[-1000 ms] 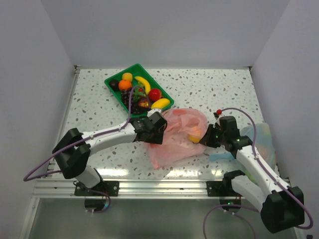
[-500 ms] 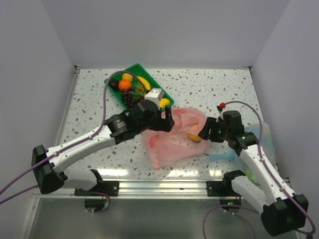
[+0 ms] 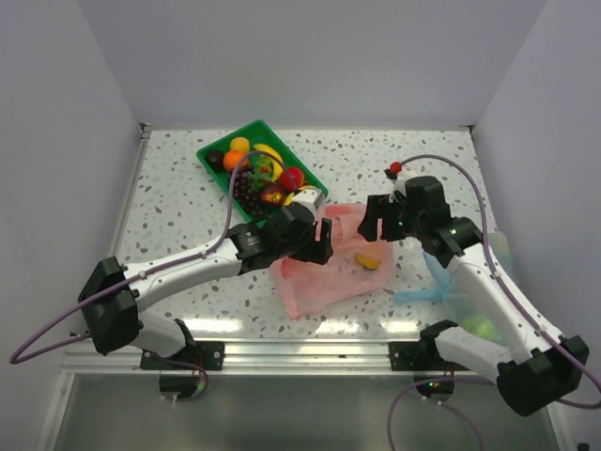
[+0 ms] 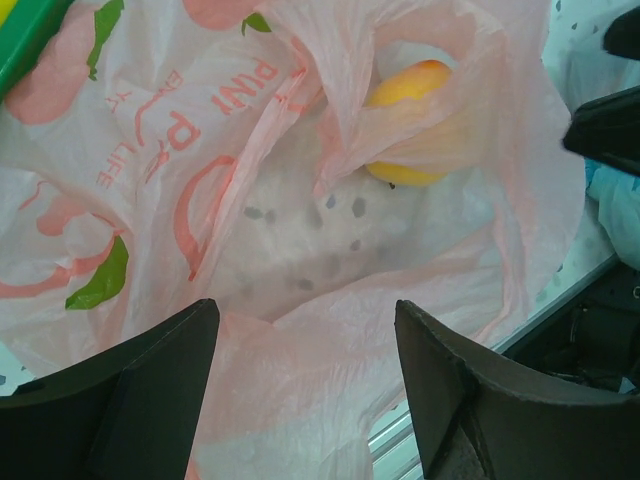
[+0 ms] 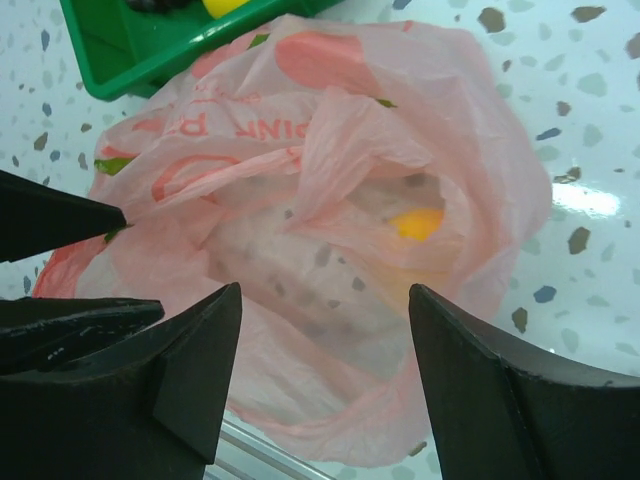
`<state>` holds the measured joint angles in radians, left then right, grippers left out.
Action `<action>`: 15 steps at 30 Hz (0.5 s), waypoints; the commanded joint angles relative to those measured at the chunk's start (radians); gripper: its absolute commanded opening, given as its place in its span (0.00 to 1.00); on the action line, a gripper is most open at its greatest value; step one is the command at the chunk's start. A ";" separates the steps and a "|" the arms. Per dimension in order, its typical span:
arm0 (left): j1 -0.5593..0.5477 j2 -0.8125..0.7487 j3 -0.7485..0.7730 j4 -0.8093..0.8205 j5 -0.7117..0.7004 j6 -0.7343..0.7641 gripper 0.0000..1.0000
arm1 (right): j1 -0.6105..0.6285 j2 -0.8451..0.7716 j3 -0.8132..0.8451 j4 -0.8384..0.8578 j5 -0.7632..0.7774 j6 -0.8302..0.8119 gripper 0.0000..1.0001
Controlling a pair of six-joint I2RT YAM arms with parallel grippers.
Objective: Untie the knot of the plastic bag and take out the fruit
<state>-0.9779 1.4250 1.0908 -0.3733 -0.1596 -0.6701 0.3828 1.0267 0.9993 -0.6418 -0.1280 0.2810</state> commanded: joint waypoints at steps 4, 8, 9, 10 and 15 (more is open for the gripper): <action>-0.005 0.025 -0.043 0.109 0.043 -0.009 0.76 | 0.077 0.137 -0.034 0.163 -0.018 0.096 0.70; -0.004 0.061 -0.052 0.128 0.051 0.003 0.76 | 0.088 0.208 -0.080 0.263 0.004 0.176 0.71; -0.005 0.069 -0.054 0.128 0.051 0.006 0.76 | 0.093 0.242 -0.079 0.284 0.017 0.182 0.72; -0.005 0.075 -0.055 0.129 0.051 0.006 0.77 | 0.102 0.256 -0.076 0.292 0.033 0.185 0.72; -0.005 0.103 -0.089 0.168 0.055 0.003 0.77 | 0.113 0.334 -0.068 0.355 0.091 0.216 0.68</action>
<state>-0.9779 1.5150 1.0195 -0.2745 -0.1135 -0.6697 0.4870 1.3373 0.9237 -0.3939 -0.0956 0.4526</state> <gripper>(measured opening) 0.767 0.699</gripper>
